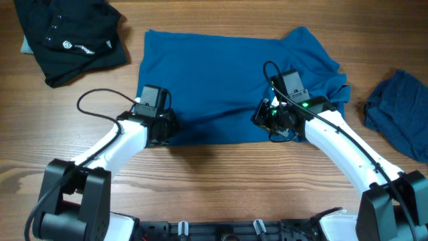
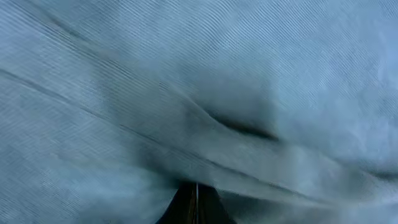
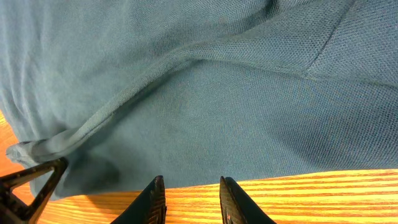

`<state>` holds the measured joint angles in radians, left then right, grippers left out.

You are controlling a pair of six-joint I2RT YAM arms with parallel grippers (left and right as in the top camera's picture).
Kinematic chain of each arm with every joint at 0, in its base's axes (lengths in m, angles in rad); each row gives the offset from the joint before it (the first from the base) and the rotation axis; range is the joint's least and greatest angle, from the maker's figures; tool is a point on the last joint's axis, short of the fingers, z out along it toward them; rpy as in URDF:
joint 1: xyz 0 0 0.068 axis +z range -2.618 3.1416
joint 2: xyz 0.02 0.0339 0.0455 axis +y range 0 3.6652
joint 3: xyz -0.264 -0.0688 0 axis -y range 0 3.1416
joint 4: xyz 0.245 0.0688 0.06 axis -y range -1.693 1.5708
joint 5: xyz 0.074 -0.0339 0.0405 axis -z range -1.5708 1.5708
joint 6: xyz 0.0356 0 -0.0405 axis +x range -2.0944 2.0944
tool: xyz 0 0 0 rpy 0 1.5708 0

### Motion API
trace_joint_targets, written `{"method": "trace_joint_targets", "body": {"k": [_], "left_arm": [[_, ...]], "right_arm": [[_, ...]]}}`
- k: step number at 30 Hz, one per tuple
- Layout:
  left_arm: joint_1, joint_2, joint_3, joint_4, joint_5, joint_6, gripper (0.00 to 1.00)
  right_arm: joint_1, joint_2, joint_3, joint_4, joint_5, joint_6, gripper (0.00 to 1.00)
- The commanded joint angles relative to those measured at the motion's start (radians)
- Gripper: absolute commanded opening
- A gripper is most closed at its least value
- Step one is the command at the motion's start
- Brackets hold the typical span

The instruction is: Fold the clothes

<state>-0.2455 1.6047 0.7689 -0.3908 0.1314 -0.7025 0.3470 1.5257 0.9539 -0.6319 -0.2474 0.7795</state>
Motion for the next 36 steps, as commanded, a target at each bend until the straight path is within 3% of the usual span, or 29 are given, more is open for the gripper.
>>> {"method": "trace_joint_targets", "body": {"k": [1, 13, 17, 25, 31, 36], "left_arm": [[0.039, 0.028, 0.013, 0.021, -0.024, -0.016, 0.04], [0.074, 0.068, 0.013, 0.135, -0.048, 0.019, 0.06], [0.074, 0.082, 0.013, 0.152, -0.137, 0.019, 0.07], [0.088, -0.018, 0.053, 0.052, -0.201, 0.071, 0.12], [0.084, -0.171, 0.059, 0.006, -0.168, 0.071, 0.14], [0.068, -0.193, 0.058, -0.027, -0.127, 0.063, 0.14]], "right_arm": [[0.003, 0.009, -0.013, -0.001, -0.016, -0.022, 0.29], [0.003, 0.009, -0.013, -0.018, -0.016, -0.022, 0.29], [0.003, 0.008, -0.013, -0.029, -0.005, -0.046, 0.28], [0.003, -0.004, -0.010, -0.161, 0.208, -0.087, 0.29], [0.003, -0.004, -0.010, -0.113, 0.138, -0.259, 0.32], [0.003, 0.001, -0.010, -0.038, 0.128, -0.268, 0.35]]}}
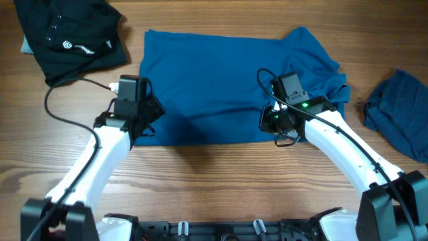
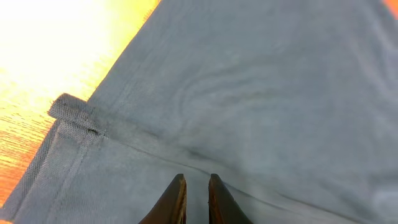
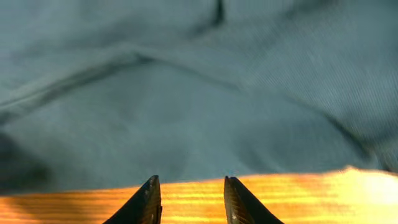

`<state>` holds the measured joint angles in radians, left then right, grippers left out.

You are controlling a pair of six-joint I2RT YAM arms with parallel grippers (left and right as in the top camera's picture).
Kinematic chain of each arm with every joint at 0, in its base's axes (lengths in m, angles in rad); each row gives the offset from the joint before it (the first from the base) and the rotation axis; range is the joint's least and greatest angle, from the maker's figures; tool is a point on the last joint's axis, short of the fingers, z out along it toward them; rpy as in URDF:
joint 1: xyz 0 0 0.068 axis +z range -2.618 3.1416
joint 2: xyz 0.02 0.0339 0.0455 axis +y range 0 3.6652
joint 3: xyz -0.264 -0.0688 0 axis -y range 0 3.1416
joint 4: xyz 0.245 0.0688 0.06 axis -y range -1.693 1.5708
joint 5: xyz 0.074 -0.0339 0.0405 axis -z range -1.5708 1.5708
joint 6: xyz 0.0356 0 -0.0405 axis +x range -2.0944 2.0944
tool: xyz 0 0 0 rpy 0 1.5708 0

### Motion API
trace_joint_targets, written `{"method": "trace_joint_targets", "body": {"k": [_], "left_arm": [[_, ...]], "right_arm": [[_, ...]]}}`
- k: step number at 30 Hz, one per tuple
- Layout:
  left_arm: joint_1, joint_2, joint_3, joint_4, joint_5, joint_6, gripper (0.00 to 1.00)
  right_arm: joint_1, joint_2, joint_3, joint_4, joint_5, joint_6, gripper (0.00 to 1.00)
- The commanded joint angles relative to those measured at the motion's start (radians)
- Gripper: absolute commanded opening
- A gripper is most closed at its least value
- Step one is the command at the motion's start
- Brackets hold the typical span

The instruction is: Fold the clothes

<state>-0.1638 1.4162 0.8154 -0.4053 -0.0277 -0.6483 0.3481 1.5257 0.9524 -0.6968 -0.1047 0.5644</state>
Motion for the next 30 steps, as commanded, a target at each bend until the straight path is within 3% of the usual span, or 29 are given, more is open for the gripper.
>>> {"method": "trace_joint_targets", "body": {"k": [1, 12, 15, 18, 21, 30], "left_arm": [[-0.017, 0.006, 0.011, -0.019, 0.046, 0.005, 0.14], [-0.082, 0.138, 0.011, -0.030, 0.143, -0.045, 0.25], [-0.106, 0.143, 0.011, -0.030, 0.151, -0.045, 0.38], [-0.130, 0.143, 0.011, -0.026, 0.151, -0.045, 0.45], [-0.150, 0.144, 0.011, -0.017, 0.150, -0.045, 0.62], [-0.175, 0.148, 0.006, -0.019, 0.150, -0.044, 0.88]], "right_arm": [[0.002, 0.006, -0.008, 0.034, -0.014, -0.052, 0.36], [-0.015, 0.127, -0.008, 0.008, 0.105, 0.151, 0.35], [-0.045, 0.129, -0.008, 0.024, 0.101, 0.175, 0.36], [-0.068, 0.130, -0.008, 0.026, 0.082, 0.159, 0.36], [-0.084, 0.142, -0.008, 0.026, 0.088, 0.130, 0.38], [-0.168, 0.153, -0.008, 0.029, 0.129, 0.139, 0.38]]}}
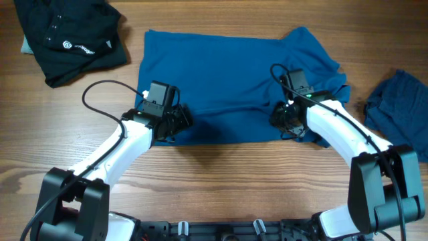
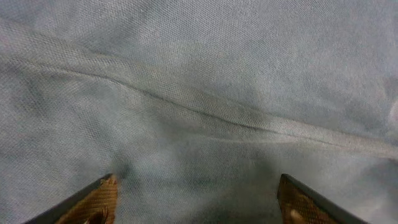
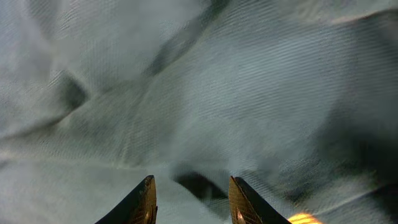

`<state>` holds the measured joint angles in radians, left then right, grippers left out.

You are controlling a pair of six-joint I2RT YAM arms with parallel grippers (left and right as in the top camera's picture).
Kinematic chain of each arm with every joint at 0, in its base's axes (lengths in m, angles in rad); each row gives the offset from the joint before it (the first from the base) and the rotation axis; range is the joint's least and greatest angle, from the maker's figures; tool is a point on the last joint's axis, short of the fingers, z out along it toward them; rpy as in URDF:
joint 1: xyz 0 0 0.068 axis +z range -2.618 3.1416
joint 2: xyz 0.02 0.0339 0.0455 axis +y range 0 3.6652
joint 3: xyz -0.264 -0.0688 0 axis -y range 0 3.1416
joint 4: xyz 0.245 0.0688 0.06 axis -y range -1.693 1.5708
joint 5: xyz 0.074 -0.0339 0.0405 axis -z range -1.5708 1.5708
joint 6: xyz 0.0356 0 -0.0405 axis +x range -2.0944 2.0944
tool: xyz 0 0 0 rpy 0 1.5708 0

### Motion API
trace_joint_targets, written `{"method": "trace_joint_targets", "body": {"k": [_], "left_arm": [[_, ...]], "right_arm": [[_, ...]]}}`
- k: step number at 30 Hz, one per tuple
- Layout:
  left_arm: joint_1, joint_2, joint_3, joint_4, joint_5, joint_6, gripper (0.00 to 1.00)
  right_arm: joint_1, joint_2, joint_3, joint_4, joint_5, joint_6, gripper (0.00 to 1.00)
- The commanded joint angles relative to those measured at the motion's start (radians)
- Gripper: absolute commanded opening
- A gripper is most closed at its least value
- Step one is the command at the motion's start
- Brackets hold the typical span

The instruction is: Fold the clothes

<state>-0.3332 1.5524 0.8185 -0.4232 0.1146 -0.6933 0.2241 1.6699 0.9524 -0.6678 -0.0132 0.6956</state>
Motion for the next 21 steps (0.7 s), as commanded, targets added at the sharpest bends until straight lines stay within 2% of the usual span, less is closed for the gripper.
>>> {"method": "trace_joint_targets", "body": {"k": [1, 7, 14, 21], "left_arm": [[-0.007, 0.014, 0.003, -0.001, 0.008, 0.001, 0.88], [-0.007, 0.060, 0.003, 0.001, 0.008, 0.001, 0.89], [-0.010, 0.086, 0.003, 0.016, 0.008, 0.001, 0.89], [-0.010, 0.086, 0.003, 0.023, 0.008, 0.001, 0.90]], "right_arm": [[-0.055, 0.009, -0.008, 0.000, 0.041, 0.002, 0.39], [-0.148, 0.008, -0.008, 0.022, 0.103, -0.063, 0.39], [-0.195, 0.007, 0.014, 0.013, 0.105, -0.068, 0.40], [-0.196, -0.003, 0.176, -0.126, 0.138, -0.098, 0.42]]}}
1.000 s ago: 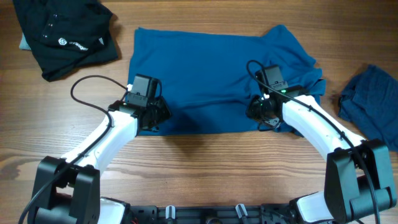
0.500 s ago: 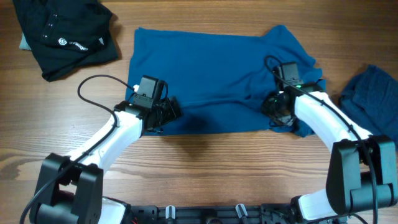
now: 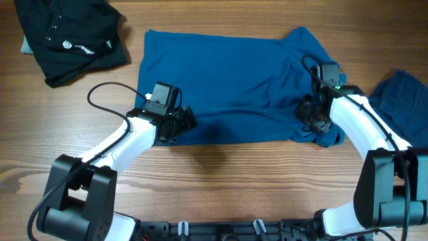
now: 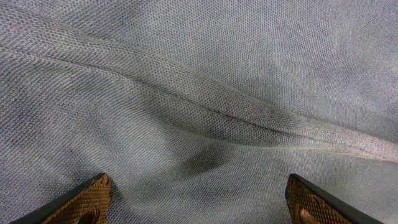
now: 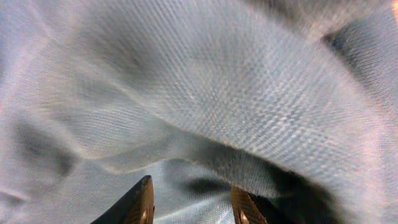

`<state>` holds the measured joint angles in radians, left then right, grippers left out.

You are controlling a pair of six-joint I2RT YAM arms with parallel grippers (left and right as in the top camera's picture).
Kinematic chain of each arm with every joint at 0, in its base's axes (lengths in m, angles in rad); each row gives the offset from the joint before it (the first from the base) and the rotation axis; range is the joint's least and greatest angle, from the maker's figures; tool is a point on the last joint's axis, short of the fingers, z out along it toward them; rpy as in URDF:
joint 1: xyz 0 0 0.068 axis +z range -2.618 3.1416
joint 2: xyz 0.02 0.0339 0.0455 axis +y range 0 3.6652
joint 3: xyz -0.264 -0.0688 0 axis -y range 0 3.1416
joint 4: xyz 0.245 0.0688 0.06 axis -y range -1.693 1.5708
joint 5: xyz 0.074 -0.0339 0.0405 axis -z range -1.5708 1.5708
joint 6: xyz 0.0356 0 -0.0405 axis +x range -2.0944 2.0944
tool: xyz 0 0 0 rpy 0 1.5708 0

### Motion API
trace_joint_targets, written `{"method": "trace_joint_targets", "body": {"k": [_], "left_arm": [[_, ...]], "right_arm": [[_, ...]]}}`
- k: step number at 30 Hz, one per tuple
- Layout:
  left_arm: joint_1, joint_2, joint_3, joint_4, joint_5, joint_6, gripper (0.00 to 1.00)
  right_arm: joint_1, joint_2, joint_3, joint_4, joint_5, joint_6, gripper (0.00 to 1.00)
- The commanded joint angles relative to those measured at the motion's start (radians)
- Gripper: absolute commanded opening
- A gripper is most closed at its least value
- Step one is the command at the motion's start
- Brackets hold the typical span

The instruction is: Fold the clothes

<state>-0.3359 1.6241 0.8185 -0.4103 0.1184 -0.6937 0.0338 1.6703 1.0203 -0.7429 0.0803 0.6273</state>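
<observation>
A blue shirt (image 3: 227, 80) lies spread flat across the middle of the table, wrinkled and bunched at its right side. My left gripper (image 3: 182, 122) is at the shirt's near left edge. In the left wrist view the left gripper (image 4: 199, 200) stands wide open, its fingertips (image 4: 90, 198) pressed on the knit cloth below a long crease. My right gripper (image 3: 311, 119) is low over the bunched near right corner. In the right wrist view the right gripper (image 5: 193, 204) is open, with a thick fold of blue cloth just beyond its tips.
A black garment (image 3: 67, 37) is heaped at the far left corner. A darker blue garment (image 3: 401, 110) lies at the right edge, close to my right arm. Bare wooden table (image 3: 214, 181) runs along the near side between the two arms.
My right gripper has moved to the right along the shirt's near edge, and cloth now bunches at that corner. The left gripper stays wide open at nearly the same spot.
First my left gripper was narrow at the shirt's near left edge and the right was open at the near hem. The left then stood at the left corner, almost shut. Later it was back on the cloth, wide open, while the right had shifted rightward, now reaching the bunched corner.
</observation>
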Motion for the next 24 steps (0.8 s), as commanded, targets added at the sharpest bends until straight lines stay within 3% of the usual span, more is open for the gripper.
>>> {"method": "trace_joint_targets", "body": {"k": [1, 5, 7, 10, 18, 24], "left_arm": [[-0.007, 0.014, 0.003, 0.012, 0.004, 0.001, 0.91], [-0.007, 0.014, 0.003, 0.014, 0.004, 0.002, 0.91], [-0.007, 0.014, 0.003, 0.015, 0.004, 0.001, 0.91], [-0.007, 0.014, 0.003, 0.024, 0.004, 0.001, 0.93], [-0.007, 0.014, 0.003, 0.028, 0.004, 0.001, 0.94], [-0.009, 0.014, 0.003, 0.028, 0.004, 0.001, 0.95]], "right_arm": [[-0.005, -0.006, 0.140, -0.079, 0.051, -0.029, 0.42], [-0.005, -0.031, 0.261, -0.167, 0.049, -0.046, 0.44], [-0.005, -0.032, 0.303, -0.174, 0.012, -0.101, 0.57], [-0.005, -0.030, 0.308, -0.152, 0.002, -0.193, 0.65], [-0.005, 0.024, 0.307, -0.186, 0.017, -0.169, 0.65], [-0.003, 0.082, 0.307, -0.190, -0.112, -0.085, 0.60]]}}
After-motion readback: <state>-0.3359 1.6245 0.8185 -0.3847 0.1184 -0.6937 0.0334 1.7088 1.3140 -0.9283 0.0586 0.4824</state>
